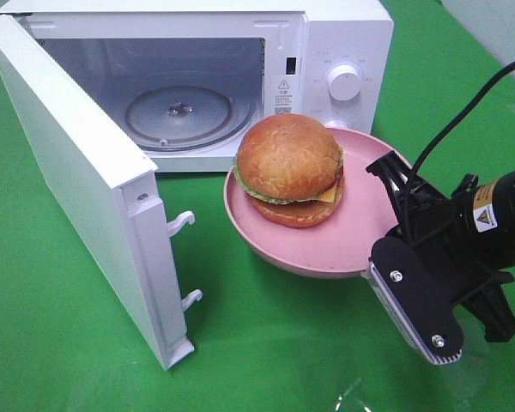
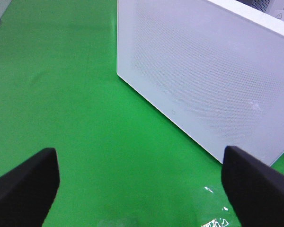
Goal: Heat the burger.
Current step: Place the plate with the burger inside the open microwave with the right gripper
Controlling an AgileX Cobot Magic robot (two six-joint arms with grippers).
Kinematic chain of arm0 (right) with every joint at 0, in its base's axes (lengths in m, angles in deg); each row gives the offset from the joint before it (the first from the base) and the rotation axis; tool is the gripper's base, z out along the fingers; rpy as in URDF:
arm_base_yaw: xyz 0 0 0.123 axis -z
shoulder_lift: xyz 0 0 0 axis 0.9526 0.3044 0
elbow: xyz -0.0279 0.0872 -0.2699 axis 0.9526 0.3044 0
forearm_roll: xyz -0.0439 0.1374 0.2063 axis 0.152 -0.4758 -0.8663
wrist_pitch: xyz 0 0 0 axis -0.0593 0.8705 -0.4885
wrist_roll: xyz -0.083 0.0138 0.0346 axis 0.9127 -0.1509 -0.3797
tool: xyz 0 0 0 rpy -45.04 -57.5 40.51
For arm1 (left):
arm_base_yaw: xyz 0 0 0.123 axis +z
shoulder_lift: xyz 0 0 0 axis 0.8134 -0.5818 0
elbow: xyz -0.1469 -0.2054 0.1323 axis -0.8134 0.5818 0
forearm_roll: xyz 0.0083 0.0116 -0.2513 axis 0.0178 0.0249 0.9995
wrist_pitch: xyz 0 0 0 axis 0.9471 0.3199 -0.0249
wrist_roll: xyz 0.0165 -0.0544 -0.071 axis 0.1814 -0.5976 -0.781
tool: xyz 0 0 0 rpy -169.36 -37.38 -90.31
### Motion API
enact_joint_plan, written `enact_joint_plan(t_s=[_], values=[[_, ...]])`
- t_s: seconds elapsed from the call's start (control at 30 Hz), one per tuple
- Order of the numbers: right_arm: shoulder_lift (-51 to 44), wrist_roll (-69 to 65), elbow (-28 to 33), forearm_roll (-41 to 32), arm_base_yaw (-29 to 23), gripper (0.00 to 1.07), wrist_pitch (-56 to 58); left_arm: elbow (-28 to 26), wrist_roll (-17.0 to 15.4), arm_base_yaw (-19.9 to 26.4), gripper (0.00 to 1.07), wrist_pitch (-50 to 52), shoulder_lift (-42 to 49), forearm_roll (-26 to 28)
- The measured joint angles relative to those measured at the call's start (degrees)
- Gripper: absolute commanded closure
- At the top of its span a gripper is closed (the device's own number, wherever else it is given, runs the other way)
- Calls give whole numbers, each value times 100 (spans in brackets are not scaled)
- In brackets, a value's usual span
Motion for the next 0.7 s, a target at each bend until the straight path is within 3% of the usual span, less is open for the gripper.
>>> enact_joint_plan(t_s=[0.7], values=[[63, -11, -659, -166, 0, 107, 768, 0, 0, 0, 22, 0, 0, 0]])
